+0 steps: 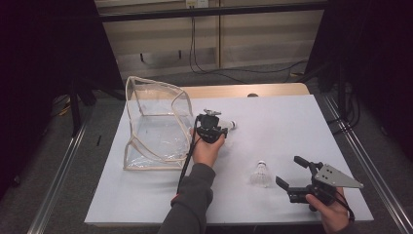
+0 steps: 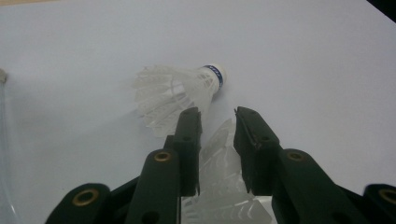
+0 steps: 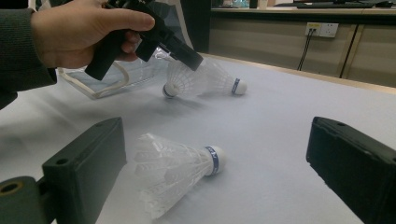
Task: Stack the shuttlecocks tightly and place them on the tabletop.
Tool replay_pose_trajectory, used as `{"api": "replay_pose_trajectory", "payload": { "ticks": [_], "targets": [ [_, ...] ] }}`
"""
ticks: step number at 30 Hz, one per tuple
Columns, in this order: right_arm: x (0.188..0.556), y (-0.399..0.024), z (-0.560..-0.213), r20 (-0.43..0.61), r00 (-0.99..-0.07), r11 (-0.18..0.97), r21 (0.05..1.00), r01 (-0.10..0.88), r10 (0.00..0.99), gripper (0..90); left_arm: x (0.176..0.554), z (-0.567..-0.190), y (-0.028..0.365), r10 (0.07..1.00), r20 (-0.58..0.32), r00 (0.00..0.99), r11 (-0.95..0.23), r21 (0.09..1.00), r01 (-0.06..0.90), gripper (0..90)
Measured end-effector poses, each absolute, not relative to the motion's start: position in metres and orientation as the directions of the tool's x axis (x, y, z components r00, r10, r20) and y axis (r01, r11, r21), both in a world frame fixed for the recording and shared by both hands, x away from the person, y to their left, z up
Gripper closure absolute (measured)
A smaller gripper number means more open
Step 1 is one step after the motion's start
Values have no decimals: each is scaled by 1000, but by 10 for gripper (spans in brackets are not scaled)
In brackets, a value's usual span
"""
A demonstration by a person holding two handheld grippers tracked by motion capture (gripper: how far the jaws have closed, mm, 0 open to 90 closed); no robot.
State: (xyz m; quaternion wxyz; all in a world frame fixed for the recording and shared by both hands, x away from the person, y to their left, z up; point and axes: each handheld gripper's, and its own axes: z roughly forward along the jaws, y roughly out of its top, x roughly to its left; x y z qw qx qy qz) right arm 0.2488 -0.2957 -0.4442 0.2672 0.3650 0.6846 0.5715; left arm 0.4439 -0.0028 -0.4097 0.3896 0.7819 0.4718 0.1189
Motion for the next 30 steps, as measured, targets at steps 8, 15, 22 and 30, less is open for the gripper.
{"api": "replay_pose_trajectory", "payload": {
  "ticks": [8,15,22,30],
  "targets": [
    [249,-296,-444,53,-592,79,977,196,804,41,447,-413,-5,834,-191,518,-235,727,646,683],
    [249,-296,-444,55,-593,80,977,198,803,41,448,-415,-9,831,-197,519,-234,723,650,635],
    [249,-296,-444,54,-594,80,977,198,803,41,447,-414,-10,826,-192,530,-244,726,643,573],
    [249,-295,-444,55,-596,81,977,198,801,41,448,-413,-8,821,-187,539,-255,726,639,541]
  ]
}}
